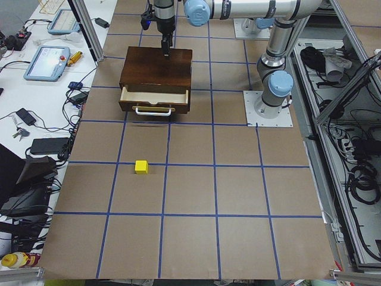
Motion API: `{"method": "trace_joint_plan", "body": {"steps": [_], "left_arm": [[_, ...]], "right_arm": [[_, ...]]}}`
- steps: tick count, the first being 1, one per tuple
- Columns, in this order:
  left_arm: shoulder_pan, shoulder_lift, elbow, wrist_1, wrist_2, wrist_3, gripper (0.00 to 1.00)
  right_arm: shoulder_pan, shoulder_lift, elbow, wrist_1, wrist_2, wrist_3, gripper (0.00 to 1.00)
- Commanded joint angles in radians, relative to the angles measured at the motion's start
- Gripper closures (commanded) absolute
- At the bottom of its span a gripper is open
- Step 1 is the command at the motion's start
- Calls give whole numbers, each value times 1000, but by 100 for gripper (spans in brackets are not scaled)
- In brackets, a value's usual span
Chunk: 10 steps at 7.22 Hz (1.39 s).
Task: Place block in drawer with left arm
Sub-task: 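Lower the left gripper over the yellow cube and close on it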
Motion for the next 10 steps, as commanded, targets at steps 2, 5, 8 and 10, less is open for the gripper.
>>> {"method": "trace_joint_plan", "body": {"steps": [2, 5, 8, 10], "left_arm": [[318, -58, 38, -45, 4, 645, 0], [410, -230, 97, 177, 104, 1259, 0], [442, -354, 108, 342, 54, 1583, 0], [468, -425, 108, 442, 35, 1677, 0]], "right_arm": [[0, 0, 0, 0, 0, -1, 0], [0, 0, 0, 0, 0, -1, 0], [0, 0, 0, 0, 0, -1, 0], [0, 0, 0, 0, 0, 0, 0]]}}
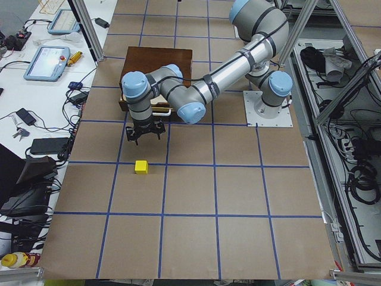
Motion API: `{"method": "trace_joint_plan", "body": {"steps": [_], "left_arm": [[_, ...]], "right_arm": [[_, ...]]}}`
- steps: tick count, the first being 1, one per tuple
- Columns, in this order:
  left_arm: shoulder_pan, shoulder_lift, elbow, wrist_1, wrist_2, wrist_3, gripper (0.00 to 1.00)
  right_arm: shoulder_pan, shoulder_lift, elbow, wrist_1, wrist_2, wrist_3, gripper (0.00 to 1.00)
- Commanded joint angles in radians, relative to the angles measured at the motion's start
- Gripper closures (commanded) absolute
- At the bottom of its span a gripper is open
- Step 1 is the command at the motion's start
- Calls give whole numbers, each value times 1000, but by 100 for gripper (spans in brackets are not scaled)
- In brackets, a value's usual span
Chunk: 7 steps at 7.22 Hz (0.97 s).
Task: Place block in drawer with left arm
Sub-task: 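Lower the left gripper over the yellow cube and close on it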
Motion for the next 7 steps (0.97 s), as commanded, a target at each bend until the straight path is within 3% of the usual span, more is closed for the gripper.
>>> {"method": "trace_joint_plan", "body": {"steps": [1, 2, 4, 7], "left_arm": [[29, -70, 1, 82, -60, 173, 0], [32, -101, 0, 89, -109, 223, 0], [56, -161, 3, 163, -114, 226, 0], [58, -213, 18, 169, -124, 226, 0]], "right_arm": [[0, 0, 0, 0, 0, -1, 0], [0, 0, 0, 0, 0, -1, 0], [0, 0, 0, 0, 0, 1, 0], [0, 0, 0, 0, 0, -1, 0]]}}
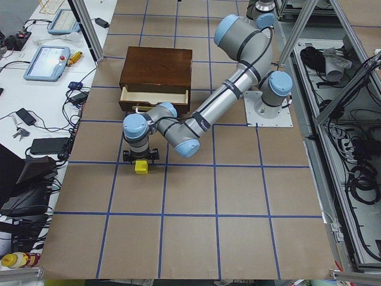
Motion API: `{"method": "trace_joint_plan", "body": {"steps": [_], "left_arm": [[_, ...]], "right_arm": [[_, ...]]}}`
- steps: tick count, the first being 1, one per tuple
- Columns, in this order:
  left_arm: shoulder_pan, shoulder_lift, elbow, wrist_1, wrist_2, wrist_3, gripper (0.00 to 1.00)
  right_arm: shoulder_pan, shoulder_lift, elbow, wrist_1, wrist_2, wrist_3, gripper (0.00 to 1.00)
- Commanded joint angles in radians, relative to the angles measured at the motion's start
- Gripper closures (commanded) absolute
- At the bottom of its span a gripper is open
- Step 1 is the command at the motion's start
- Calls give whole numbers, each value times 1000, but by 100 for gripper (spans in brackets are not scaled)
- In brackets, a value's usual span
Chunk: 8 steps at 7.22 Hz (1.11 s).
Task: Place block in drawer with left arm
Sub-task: 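Lower the left gripper over the yellow cube and close on it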
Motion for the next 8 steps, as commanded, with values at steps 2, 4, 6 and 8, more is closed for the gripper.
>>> {"method": "trace_joint_plan", "body": {"steps": [2, 4, 6, 8], "left_arm": [[1, -37, 4, 34, -21, 1, 0], [1, -64, 2, 62, -47, 3, 0], [1, -81, -1, 64, -48, 1, 0], [-1, -117, -5, 110, -48, 1, 0]], "right_arm": [[0, 0, 0, 0, 0, 1, 0], [0, 0, 0, 0, 0, 1, 0], [0, 0, 0, 0, 0, -1, 0], [0, 0, 0, 0, 0, 1, 0]]}}
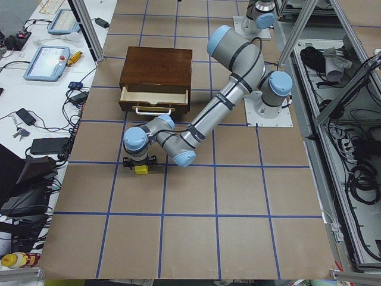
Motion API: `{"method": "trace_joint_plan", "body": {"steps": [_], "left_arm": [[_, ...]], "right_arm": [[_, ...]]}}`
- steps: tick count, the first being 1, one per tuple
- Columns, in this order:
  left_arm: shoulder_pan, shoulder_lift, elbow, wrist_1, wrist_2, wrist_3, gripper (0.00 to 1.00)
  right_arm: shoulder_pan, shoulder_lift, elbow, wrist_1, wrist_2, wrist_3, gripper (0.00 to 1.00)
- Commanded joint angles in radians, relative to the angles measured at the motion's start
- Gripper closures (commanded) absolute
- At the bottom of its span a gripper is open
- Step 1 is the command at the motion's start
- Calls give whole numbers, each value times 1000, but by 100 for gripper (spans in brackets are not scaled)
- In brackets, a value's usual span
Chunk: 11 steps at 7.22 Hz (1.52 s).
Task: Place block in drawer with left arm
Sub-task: 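Hold the yellow cube in the left gripper and lift it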
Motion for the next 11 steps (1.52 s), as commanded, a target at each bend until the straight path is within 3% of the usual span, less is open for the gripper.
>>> {"method": "trace_joint_plan", "body": {"steps": [1, 5, 6, 7, 8, 9, 11], "left_arm": [[0, -26, -1, 20, -2, -1, 0], [-1, -16, -3, 11, 0, -5, 0], [-1, -15, -4, 11, 0, -4, 6], [-1, -10, -7, 11, -2, -2, 33], [-1, -9, -4, 12, -2, -1, 73], [-1, -9, -4, 12, -2, -2, 90], [-1, -9, -4, 14, 0, -4, 98]], "right_arm": [[0, 0, 0, 0, 0, -1, 0], [0, 0, 0, 0, 0, 1, 0], [0, 0, 0, 0, 0, 1, 0], [0, 0, 0, 0, 0, -1, 0], [0, 0, 0, 0, 0, -1, 0], [0, 0, 0, 0, 0, 1, 0], [0, 0, 0, 0, 0, -1, 0]]}}
